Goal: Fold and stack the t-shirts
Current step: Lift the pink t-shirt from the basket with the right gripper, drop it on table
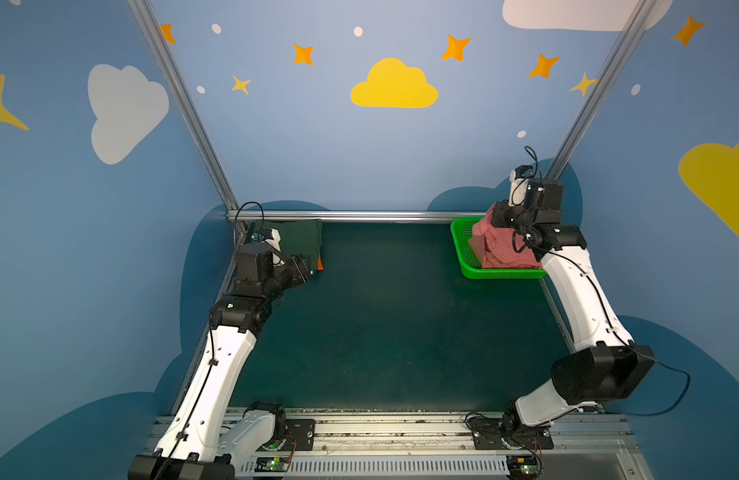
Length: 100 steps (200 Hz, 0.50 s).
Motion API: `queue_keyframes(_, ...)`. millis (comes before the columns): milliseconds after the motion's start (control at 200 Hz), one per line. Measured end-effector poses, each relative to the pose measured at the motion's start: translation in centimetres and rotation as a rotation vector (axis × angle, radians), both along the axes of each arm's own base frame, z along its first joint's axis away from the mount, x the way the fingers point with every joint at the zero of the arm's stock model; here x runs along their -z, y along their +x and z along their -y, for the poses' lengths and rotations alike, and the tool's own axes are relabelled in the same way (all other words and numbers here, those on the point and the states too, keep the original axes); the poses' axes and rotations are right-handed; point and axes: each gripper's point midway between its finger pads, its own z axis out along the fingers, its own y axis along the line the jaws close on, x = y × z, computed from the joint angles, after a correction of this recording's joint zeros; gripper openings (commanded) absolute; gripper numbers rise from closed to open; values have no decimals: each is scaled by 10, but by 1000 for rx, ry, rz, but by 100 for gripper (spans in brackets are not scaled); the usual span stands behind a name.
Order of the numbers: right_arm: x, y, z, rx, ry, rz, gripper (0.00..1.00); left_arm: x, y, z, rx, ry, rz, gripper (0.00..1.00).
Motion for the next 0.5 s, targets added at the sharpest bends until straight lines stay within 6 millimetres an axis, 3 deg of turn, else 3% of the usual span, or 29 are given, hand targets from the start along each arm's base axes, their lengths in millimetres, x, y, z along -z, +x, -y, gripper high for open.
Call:
queue_keyframes(105, -40, -20, -12, -45, 15, 105, 0, 1, 3, 1, 1, -6, 20, 53)
queue_keyframes(305, -115, -64, -51, -229, 90, 257, 0, 34, 10, 1, 5, 7, -49, 52)
queue_keyframes(501, -191, -137, -110, -500, 158, 418, 0, 33, 11, 6, 29, -5, -44, 51)
